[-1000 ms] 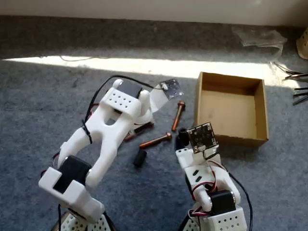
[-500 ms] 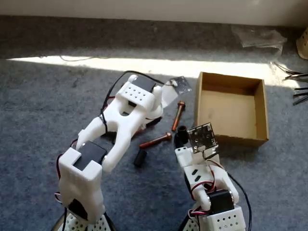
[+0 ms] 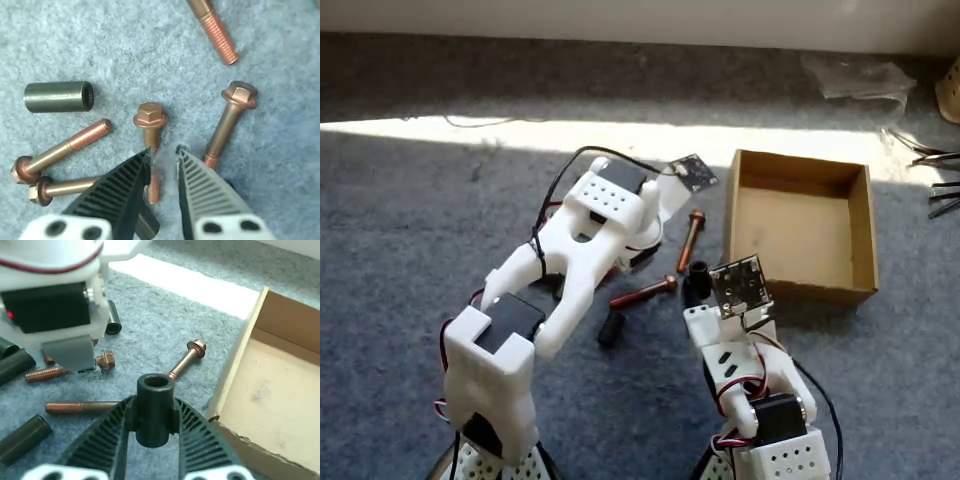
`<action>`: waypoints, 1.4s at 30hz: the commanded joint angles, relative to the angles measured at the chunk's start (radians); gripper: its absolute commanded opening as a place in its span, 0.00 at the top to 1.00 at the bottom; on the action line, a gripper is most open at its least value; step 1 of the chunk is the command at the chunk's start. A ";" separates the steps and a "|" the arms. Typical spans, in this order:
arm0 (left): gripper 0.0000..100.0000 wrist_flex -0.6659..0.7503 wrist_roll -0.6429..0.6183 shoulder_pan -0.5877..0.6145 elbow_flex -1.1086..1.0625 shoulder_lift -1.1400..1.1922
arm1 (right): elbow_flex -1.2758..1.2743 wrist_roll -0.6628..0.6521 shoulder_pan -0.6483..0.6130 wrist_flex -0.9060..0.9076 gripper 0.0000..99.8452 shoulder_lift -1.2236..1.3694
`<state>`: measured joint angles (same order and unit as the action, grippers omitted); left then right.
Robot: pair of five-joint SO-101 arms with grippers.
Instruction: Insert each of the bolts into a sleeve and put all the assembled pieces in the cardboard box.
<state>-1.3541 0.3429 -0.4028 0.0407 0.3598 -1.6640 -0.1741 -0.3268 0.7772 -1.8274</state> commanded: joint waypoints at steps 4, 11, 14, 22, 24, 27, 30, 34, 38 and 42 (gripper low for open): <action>0.91 0.008 -0.003 -0.016 0.081 0.096 | 0.002 0.005 0.013 -0.033 1.00 -0.012; 0.91 0.006 0.032 -0.016 0.113 0.128 | 0.002 0.003 0.013 -0.031 1.00 -0.012; 0.90 0.006 0.040 -0.016 0.113 0.127 | 0.002 0.003 0.013 -0.031 1.00 -0.012; 0.90 -0.029 0.043 -0.021 0.124 0.058 | 0.002 0.003 0.013 -0.031 1.00 -0.012; 0.88 -0.037 0.044 -0.018 0.119 0.025 | 0.002 0.003 0.013 -0.031 1.00 -0.012; 0.86 -0.037 0.046 -0.005 0.117 0.012 | 0.002 0.003 0.013 -0.031 1.00 -0.012; 0.86 -0.037 0.046 0.010 0.119 0.013 | 0.002 0.003 0.013 -0.031 1.00 -0.012; 0.86 -0.008 0.048 0.041 0.117 0.031 | 0.002 0.003 0.013 -0.031 1.00 -0.012; 0.86 0.041 0.048 0.058 0.122 0.082 | 0.002 0.003 0.013 -0.031 1.00 -0.012; 0.86 0.075 0.048 0.062 0.124 0.105 | 0.002 0.003 0.013 -0.031 1.00 -0.012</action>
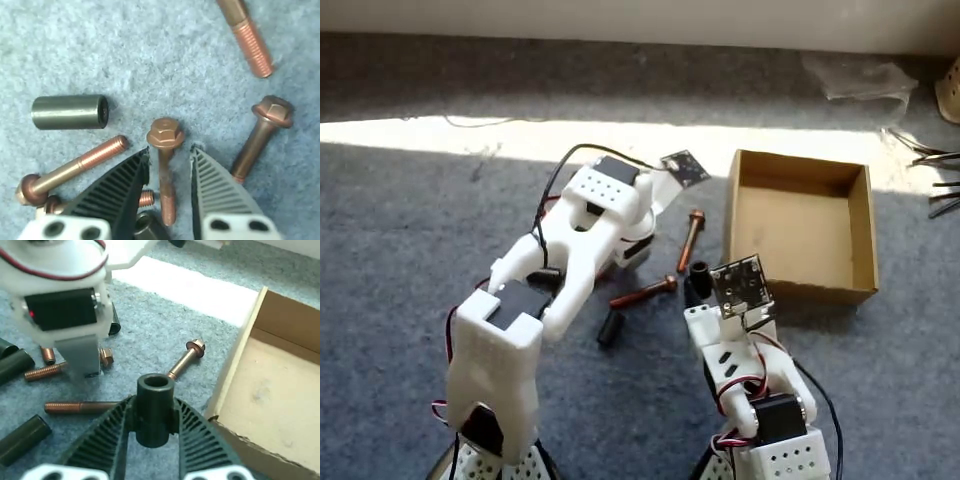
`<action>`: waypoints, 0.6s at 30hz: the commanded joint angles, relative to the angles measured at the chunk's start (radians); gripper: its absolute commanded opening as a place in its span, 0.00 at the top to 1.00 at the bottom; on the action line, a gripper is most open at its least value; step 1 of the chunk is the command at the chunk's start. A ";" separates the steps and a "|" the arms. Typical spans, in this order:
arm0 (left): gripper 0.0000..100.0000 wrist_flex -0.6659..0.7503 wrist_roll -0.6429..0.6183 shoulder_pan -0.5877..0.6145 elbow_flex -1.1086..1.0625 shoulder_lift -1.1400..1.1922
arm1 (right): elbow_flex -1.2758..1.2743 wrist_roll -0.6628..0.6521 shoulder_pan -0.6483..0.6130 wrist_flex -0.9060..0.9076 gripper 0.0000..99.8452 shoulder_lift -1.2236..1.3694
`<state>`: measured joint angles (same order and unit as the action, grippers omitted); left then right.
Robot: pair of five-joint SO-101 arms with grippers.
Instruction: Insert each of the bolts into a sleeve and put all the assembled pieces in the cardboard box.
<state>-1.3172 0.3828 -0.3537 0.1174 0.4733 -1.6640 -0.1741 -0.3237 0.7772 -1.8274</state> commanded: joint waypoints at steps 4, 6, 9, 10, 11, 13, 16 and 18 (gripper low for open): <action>0.86 0.041 0.008 0.013 0.047 0.001 | 0.002 0.003 0.010 -0.031 1.00 -0.012; 0.86 0.041 0.008 0.010 0.047 0.001 | 0.002 0.003 0.010 -0.031 1.00 -0.012; 0.86 0.044 0.008 0.004 0.041 0.002 | 0.002 0.003 0.010 -0.031 1.00 -0.012; 0.86 0.052 0.008 0.002 0.039 0.004 | 0.002 0.003 0.010 -0.031 1.00 -0.012; 0.86 0.054 0.008 0.001 0.038 0.004 | 0.002 0.003 0.010 -0.031 1.00 -0.012; 0.86 0.055 0.008 -0.004 0.041 0.016 | 0.002 0.003 0.010 -0.031 1.00 -0.012; 0.86 0.060 0.008 -0.005 0.050 0.065 | 0.002 0.003 0.010 -0.031 1.00 -0.012; 0.86 0.064 0.008 -0.015 0.050 0.091 | 0.002 0.003 0.010 -0.031 1.00 -0.012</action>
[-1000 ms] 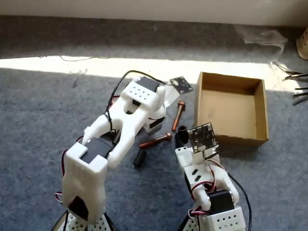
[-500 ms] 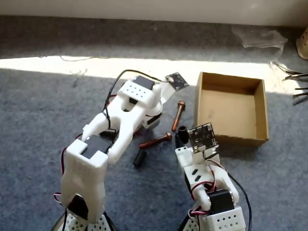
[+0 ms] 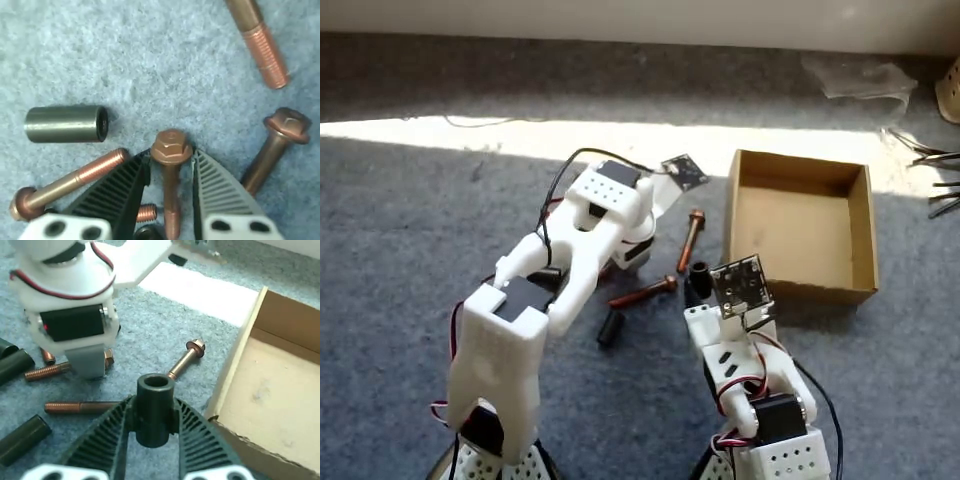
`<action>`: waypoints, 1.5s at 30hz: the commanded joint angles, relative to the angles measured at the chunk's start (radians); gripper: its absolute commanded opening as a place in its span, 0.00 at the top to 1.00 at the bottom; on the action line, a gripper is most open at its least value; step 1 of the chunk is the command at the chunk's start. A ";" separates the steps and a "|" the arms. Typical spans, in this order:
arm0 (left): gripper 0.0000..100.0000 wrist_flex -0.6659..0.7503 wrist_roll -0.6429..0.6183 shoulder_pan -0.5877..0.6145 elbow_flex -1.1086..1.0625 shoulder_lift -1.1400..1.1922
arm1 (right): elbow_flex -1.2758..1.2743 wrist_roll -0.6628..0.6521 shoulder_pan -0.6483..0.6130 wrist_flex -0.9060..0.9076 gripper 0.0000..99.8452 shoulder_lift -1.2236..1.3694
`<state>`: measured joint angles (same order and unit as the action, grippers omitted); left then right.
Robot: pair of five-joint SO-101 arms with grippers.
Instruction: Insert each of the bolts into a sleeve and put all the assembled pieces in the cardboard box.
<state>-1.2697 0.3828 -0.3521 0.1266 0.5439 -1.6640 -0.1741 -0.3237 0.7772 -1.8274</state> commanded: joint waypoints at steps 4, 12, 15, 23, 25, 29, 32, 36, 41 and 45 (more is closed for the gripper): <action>0.86 0.021 0.008 -0.028 0.041 0.018 | 0.002 0.003 0.010 -0.031 1.00 -0.012; 0.93 0.023 0.008 -0.030 0.056 0.018 | 0.002 0.003 0.010 -0.031 1.00 -0.012; 0.99 0.023 0.005 -0.025 0.070 0.021 | 0.001 0.003 0.010 -0.031 1.00 -0.012; 0.99 0.002 0.002 -0.022 0.091 -0.050 | -0.001 0.003 0.004 -0.036 1.00 -0.012; 0.99 -0.029 0.002 -0.013 0.091 -0.093 | -0.001 0.003 0.004 -0.036 1.00 -0.012; 0.99 -0.057 0.002 0.001 0.090 -0.183 | -0.005 0.003 0.004 -0.050 1.00 -0.012; 0.99 -0.058 0.002 0.016 0.088 -0.248 | -0.027 0.003 0.002 -0.108 1.00 -0.012; 0.99 -0.089 0.002 0.045 0.088 -0.326 | -0.099 0.003 -0.021 -0.179 1.00 -0.012; 0.99 -0.092 -0.084 0.074 0.062 -0.430 | -0.120 -0.094 -0.102 -0.211 1.00 -0.012; 0.99 -0.094 -0.100 0.093 -0.010 -0.522 | -0.120 -0.130 -0.163 -0.185 1.00 -0.012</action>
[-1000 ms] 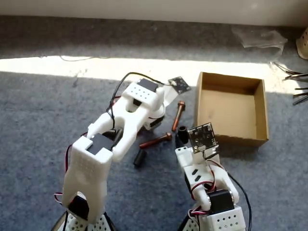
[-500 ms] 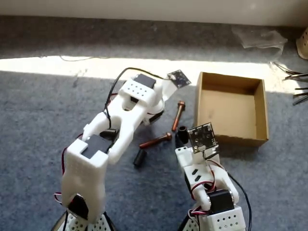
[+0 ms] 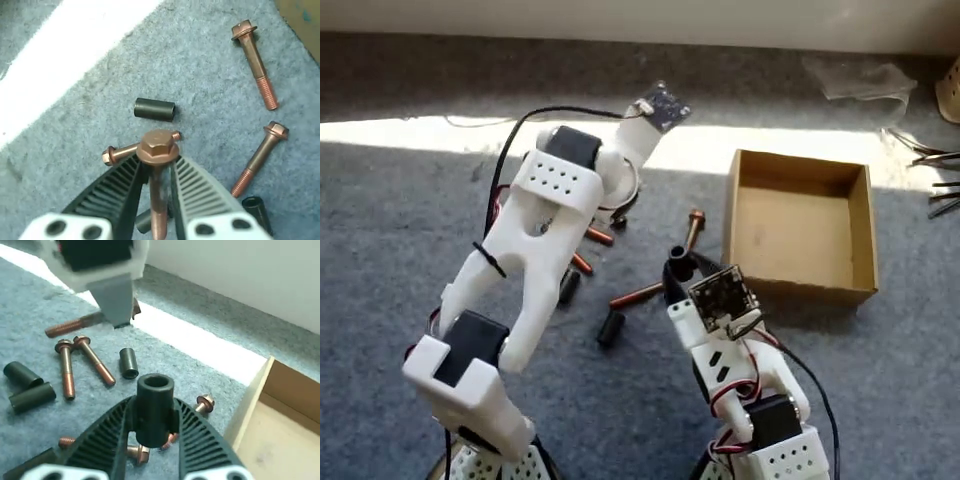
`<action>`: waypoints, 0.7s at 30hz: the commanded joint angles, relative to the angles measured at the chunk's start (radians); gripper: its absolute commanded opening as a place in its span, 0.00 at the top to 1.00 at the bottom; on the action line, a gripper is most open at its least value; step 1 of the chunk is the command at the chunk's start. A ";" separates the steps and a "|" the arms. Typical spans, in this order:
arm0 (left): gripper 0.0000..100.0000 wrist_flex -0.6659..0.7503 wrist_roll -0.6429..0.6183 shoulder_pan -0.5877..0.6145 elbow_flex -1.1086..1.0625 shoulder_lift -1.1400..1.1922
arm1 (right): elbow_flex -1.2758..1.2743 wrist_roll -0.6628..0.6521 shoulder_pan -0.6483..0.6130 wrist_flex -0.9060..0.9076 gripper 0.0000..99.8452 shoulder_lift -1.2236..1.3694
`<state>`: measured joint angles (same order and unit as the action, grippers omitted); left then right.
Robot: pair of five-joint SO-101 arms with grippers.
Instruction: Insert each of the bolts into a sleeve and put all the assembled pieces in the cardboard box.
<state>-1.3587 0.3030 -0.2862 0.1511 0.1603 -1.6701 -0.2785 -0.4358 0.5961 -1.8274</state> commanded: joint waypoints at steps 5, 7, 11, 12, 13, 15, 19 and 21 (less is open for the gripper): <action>0.99 0.051 -0.025 0.073 -0.150 -0.340 | -0.114 -0.026 -0.110 -0.005 1.00 -0.012; 0.99 0.060 -0.025 0.068 -0.209 -0.438 | -0.111 -0.026 -0.110 -0.005 1.00 -0.012; 0.99 0.117 -0.025 0.073 -0.335 -0.622 | -0.107 -0.025 -0.110 -0.007 1.00 -0.012; 0.99 0.126 -0.025 0.073 -0.366 -0.662 | -0.107 -0.025 -0.110 -0.008 1.00 -0.012; 0.99 0.137 -0.025 0.073 -0.392 -0.702 | -0.105 -0.023 -0.110 -0.022 1.00 -0.012; 0.99 0.155 -0.026 0.073 -0.440 -0.771 | -0.108 0.006 -0.110 -0.077 1.00 -0.012; 0.99 0.184 -0.026 0.073 -0.510 -0.886 | -0.107 0.106 -0.110 -0.139 1.00 -0.012; 0.99 0.184 -0.044 0.073 -0.529 -0.926 | -0.107 0.112 -0.110 -0.170 1.00 -0.012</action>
<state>-1.2052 0.2862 -0.2232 -0.3613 -0.6513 -1.6701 -0.1926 -0.5340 0.4918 -1.8274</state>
